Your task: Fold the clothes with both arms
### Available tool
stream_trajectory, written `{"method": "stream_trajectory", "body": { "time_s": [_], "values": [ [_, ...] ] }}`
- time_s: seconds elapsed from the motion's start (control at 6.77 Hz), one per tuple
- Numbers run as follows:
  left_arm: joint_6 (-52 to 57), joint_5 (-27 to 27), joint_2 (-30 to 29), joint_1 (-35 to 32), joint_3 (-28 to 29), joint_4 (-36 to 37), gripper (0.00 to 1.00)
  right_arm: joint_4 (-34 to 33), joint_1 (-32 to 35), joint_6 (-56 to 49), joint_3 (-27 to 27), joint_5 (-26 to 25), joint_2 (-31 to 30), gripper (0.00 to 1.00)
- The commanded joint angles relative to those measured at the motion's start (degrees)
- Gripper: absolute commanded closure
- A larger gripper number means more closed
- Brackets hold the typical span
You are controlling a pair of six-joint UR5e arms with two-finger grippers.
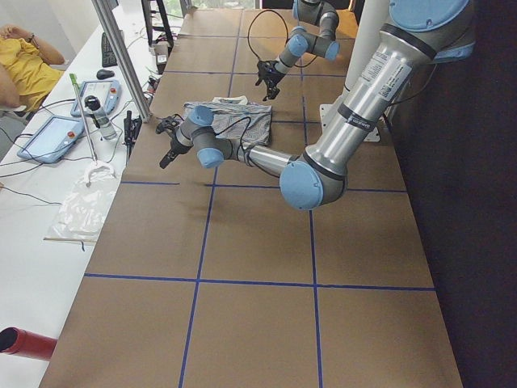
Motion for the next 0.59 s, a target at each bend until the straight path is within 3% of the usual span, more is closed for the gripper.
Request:
{"method": "stream_trajectory", "body": {
  "time_s": [0.0, 0.44],
  "values": [
    [0.0, 0.0, 0.0, 0.0, 0.0, 0.0, 0.00, -1.1, -1.0, -3.8, -7.1, 3.6, 3.9, 0.13],
    [0.0, 0.0, 0.0, 0.0, -0.1, 0.0, 0.00, -1.2, -2.1, -9.3, -8.6, 3.5, 3.6, 0.42]
  ]
}}
